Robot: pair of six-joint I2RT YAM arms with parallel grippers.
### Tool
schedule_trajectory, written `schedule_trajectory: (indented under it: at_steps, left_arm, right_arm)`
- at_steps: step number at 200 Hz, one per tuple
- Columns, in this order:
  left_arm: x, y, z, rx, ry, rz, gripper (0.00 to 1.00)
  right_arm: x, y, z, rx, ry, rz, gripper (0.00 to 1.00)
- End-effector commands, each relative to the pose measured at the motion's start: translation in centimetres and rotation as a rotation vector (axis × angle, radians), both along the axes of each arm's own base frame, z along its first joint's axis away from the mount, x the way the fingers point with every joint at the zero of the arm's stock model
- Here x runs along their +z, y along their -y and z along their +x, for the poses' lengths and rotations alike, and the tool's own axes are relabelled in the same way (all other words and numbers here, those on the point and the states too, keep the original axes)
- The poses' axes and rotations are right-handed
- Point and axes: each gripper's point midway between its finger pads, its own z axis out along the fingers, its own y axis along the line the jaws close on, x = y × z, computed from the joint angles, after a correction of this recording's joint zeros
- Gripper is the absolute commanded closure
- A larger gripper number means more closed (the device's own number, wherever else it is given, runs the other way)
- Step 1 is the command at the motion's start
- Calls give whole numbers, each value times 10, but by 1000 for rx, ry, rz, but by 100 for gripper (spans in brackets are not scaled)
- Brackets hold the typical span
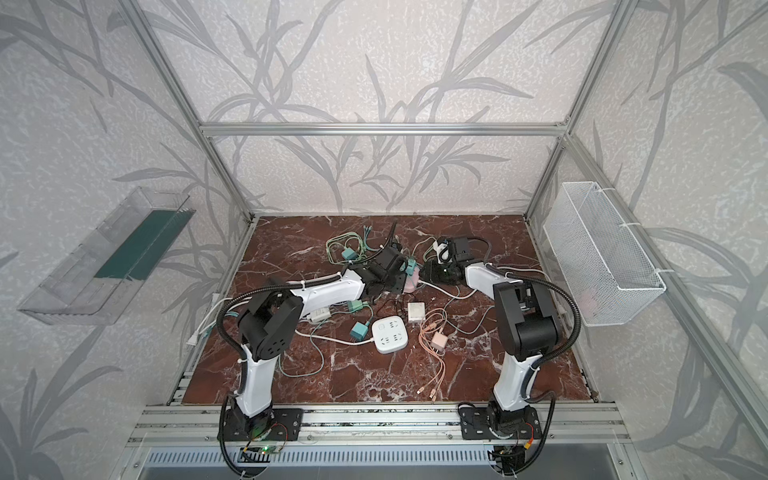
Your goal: Pull the plug off the socket
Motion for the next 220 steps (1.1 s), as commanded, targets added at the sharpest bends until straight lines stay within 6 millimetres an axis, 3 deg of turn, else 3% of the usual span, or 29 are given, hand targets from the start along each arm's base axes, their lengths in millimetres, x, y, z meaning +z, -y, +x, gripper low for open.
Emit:
schedule_trajectory:
  at_steps: [1, 56, 148, 220]
  left_arm:
    - [5, 7, 8, -2, 25, 0, 53]
    - [4, 11, 7, -20, 18, -2, 69]
    - [14, 23, 3, -38, 30, -38, 77]
    - [23, 28, 2, -54, 47, -60, 81]
  right_arm:
    - [1, -8, 1, 42, -15, 16, 48]
    - [-9, -17, 0, 104, -45, -29, 48]
    - [-27, -23, -3, 158, -81, -118, 48]
    - [-37, -17, -3, 151, -128, -159, 58]
